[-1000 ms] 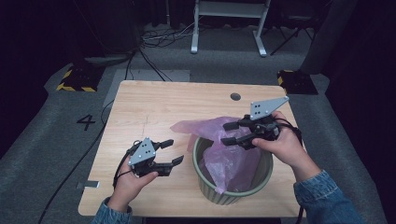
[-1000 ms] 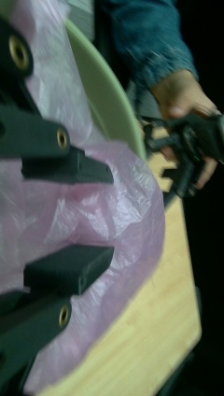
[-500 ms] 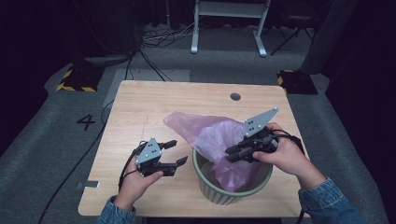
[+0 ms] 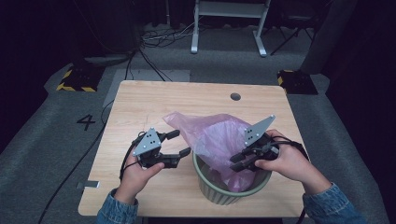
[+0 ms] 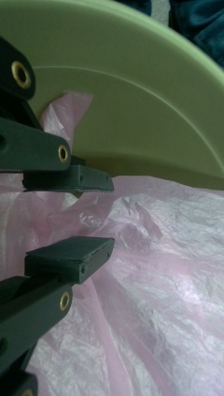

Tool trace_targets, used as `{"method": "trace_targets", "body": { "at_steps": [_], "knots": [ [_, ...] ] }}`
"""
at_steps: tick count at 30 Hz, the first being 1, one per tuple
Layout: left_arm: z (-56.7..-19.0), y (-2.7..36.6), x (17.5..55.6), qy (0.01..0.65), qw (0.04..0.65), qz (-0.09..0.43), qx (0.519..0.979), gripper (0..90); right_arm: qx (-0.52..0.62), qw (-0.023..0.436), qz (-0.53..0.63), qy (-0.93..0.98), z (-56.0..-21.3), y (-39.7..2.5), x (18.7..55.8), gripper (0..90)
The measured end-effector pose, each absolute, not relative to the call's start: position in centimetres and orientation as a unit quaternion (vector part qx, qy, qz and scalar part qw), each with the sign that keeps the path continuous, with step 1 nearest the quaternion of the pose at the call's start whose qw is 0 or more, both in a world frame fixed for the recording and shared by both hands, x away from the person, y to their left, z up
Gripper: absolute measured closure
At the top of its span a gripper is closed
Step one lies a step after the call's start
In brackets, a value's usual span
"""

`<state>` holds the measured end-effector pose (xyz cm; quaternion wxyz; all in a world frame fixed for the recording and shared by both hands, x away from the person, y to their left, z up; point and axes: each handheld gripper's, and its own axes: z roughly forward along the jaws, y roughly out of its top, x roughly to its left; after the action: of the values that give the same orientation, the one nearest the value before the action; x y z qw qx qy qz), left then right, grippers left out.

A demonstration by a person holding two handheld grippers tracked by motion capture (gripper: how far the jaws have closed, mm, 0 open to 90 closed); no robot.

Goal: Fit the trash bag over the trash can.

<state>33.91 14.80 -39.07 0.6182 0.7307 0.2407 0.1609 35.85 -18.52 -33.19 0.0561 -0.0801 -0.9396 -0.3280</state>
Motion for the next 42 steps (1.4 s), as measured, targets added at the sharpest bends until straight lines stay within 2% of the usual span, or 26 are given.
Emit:
{"method": "trace_targets", "body": {
  "at_steps": [18,20,26,29,32,35,38,42],
  "knots": [
    [-35.1,10.2,34.9,0.246,0.606,0.155,0.741,30.0,-0.071,0.054,-0.294,-0.952,-33.9,-17.8,35.5,66.4],
    [-34.9,9.3,35.0,0.247,0.598,0.16,0.746,34.7,-0.073,0.055,-0.293,-0.952,-33.8,-17.7,35.4,66.3],
    [-35.2,7.7,34.9,0.214,0.586,0.164,0.764,76.5,-0.071,0.054,-0.304,-0.949,-33.8,-17.9,35.2,63.3],
    [-35.4,8.1,34.8,0.215,0.588,0.154,0.765,84.3,-0.079,0.048,-0.323,-0.942,-33.4,-18.6,35.2,58.4],
    [-35.6,8.7,34.7,0.217,0.586,0.147,0.767,88.4,-0.099,0.036,-0.358,-0.928,-32.5,-19.6,35.5,51.7],
    [-35.8,9.1,34.5,0.211,0.583,0.143,0.771,89.4,-0.136,0.005,-0.404,-0.905,-31.2,-21.0,36.2,47.5],
    [-35.8,9.3,34.2,0.201,0.579,0.141,0.778,89.6,-0.181,-0.056,-0.426,-0.884,-30.5,-21.9,37.2,40.3],
    [-35.9,9.3,34.0,0.194,0.579,0.137,0.78,89.6,-0.213,-0.108,-0.425,-0.873,-30.6,-22.0,38.2,34.2]
  ]
}}
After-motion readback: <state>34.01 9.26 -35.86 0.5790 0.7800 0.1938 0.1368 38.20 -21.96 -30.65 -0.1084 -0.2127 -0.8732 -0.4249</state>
